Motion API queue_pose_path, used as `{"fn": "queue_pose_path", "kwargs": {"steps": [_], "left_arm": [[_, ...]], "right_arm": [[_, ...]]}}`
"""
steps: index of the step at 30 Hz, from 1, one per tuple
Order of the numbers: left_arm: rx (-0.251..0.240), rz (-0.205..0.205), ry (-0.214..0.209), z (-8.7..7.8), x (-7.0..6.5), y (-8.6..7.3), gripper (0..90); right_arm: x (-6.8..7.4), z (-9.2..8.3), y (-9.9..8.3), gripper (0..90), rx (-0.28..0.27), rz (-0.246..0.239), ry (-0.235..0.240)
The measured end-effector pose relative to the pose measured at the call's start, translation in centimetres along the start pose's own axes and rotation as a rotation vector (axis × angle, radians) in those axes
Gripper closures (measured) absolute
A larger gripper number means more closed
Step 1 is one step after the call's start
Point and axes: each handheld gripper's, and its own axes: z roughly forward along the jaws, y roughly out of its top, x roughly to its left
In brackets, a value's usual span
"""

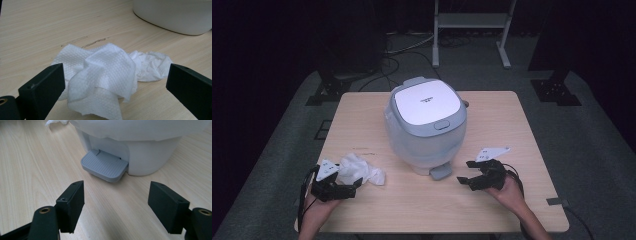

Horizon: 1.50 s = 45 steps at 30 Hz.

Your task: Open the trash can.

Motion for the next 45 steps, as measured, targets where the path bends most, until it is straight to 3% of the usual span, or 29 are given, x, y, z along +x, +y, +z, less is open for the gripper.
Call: {"fn": "queue_pose_path", "kwargs": {"steps": [13,28,45], "left_arm": [[0.001,-0.003,-0.001,0.0,0.0,-0.1,1.3],[0.007,-0.003,0.002,0.0,0.1,-0.1,1.3],[0.008,-0.013,0.002,0.0,0.3,-0.2,1.3]], "right_arm": [[0.6,1.3,1.4,43.2,-0.003,-0.034,0.027],[1.0,3.1,2.5,70.2,0.024,-0.075,0.042],[1.1,5.1,3.4,76.4,0.028,-0.085,0.051]]}}
